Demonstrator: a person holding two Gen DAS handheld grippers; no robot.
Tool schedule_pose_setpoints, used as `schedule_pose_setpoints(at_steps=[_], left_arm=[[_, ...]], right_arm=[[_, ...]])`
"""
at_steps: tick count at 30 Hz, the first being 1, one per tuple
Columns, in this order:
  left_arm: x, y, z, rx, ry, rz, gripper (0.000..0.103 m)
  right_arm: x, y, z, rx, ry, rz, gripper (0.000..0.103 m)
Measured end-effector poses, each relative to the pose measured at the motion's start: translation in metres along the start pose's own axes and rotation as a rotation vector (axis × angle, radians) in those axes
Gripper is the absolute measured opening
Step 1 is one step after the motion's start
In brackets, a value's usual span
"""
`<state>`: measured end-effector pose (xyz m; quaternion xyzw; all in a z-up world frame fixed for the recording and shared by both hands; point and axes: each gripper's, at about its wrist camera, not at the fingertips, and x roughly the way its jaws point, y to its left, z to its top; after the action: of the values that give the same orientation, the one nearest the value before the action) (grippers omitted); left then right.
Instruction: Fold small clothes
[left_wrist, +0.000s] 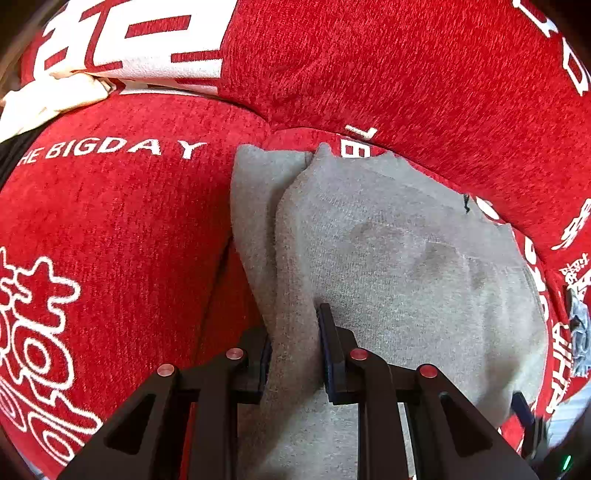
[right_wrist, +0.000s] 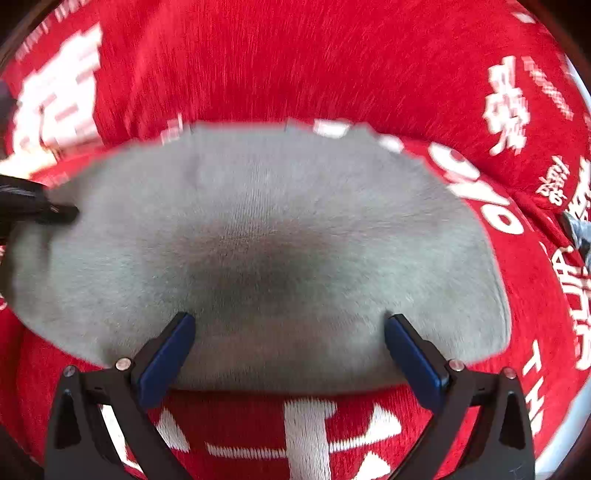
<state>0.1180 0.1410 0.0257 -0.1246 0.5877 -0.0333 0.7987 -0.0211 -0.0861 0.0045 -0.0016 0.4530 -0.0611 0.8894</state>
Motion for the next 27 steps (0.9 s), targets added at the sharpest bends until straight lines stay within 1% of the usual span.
schedule_pose_setpoints(at_steps=[2,3,4,5,7,8,9,10,11,12,14,15,18,21,23,25,27], left_arm=[[-0.005,-0.005,0.0,0.005,0.003,0.024,0.021],[-0.008,-0.009,0.0,0.014,-0.004,0.034,0.021],[-0.016,-0.015,-0.001,0.034,-0.023,0.049,0.021],[-0.022,-0.02,-0.002,0.049,-0.04,0.061,0.02],[-0.03,-0.029,-0.002,0.066,-0.056,0.078,0.02],[-0.032,-0.033,-0.001,0.071,-0.056,0.086,0.02],[-0.035,-0.038,0.0,0.074,-0.055,0.097,0.02],[-0.037,-0.043,0.001,0.076,-0.055,0.104,0.019],[-0.039,-0.047,0.001,0.078,-0.055,0.109,0.019],[-0.042,-0.052,0.0,0.083,-0.058,0.113,0.019],[-0.05,-0.064,-0.001,0.1,-0.062,0.12,0.019],[-0.053,-0.07,-0.001,0.107,-0.062,0.127,0.019],[-0.057,-0.099,0.002,0.116,-0.037,0.145,0.018],[-0.059,-0.132,0.005,0.139,-0.033,0.179,0.017],[-0.06,-0.164,0.004,0.182,-0.026,0.207,0.017],[-0.061,-0.197,0.001,0.213,-0.02,0.206,0.016],[-0.059,-0.222,0.0,0.228,-0.008,0.194,0.016]], right_arm=[[-0.004,0.0,-0.004,-0.034,-0.013,0.008,0.103],[-0.005,-0.003,0.001,-0.037,0.024,0.027,0.103],[-0.005,-0.007,0.007,-0.02,0.052,0.046,0.103],[-0.006,-0.011,0.01,0.004,0.055,0.053,0.103],[0.001,-0.016,0.013,0.027,0.05,0.035,0.103],[0.011,-0.015,0.012,0.003,0.08,0.038,0.103],[0.01,-0.013,0.014,-0.042,0.056,0.041,0.103],[0.01,-0.013,0.016,-0.072,0.068,0.045,0.103],[0.007,-0.016,0.021,-0.087,0.097,0.063,0.103],[0.003,-0.022,0.024,-0.074,0.097,0.071,0.103],[-0.011,-0.045,0.027,-0.028,0.05,0.06,0.103],[-0.014,-0.053,0.026,-0.014,0.041,0.055,0.103],[-0.02,-0.091,0.028,0.029,0.032,0.053,0.103],[-0.026,-0.127,0.026,0.048,0.011,0.015,0.103],[-0.029,-0.152,0.027,0.058,-0.01,-0.025,0.103],[-0.032,-0.177,0.024,0.089,-0.028,-0.049,0.103],[-0.031,-0.193,0.018,0.123,-0.033,-0.05,0.103]])
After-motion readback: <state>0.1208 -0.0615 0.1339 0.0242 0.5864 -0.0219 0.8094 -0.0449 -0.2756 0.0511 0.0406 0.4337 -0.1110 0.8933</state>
